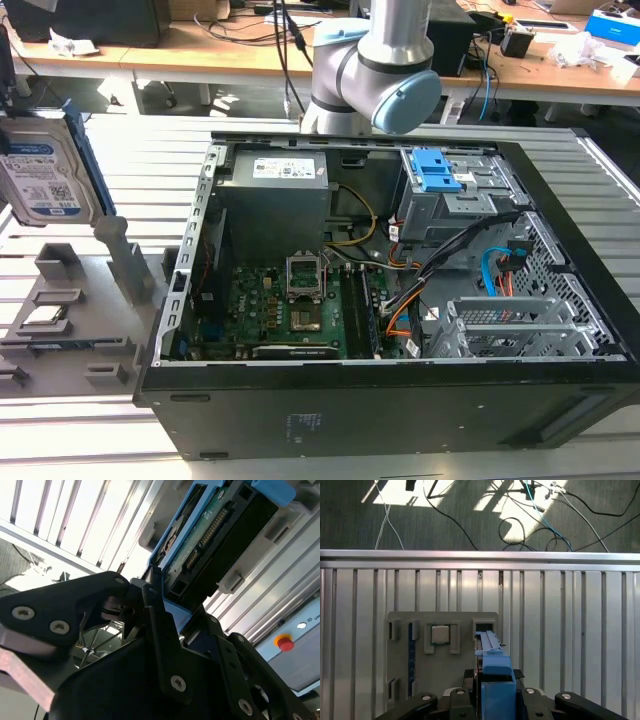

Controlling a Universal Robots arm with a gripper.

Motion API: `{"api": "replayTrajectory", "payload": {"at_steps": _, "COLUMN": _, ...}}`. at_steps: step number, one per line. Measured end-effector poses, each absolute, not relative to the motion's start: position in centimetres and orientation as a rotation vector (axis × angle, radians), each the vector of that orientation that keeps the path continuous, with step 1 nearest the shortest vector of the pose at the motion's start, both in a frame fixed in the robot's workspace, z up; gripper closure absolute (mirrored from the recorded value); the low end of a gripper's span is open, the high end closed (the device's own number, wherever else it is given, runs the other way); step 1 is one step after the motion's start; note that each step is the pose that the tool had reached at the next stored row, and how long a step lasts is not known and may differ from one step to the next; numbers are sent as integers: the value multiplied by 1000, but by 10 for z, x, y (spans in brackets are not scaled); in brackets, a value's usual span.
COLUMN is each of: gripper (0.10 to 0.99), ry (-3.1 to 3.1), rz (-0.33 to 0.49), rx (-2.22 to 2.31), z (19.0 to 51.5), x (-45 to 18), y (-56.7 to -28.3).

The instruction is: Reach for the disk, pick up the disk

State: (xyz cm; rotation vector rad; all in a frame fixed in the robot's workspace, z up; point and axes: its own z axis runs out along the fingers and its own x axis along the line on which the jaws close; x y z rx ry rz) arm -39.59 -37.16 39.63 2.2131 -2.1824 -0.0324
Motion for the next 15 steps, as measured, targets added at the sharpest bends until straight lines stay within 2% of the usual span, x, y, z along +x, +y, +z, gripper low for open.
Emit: {"api": "replayTrajectory", "payload": {"at_steps": 15, "gripper": 718, "ry": -2182, "rz": -32, "rx": 2213, "z": 427, "x": -396, "y": -372}}
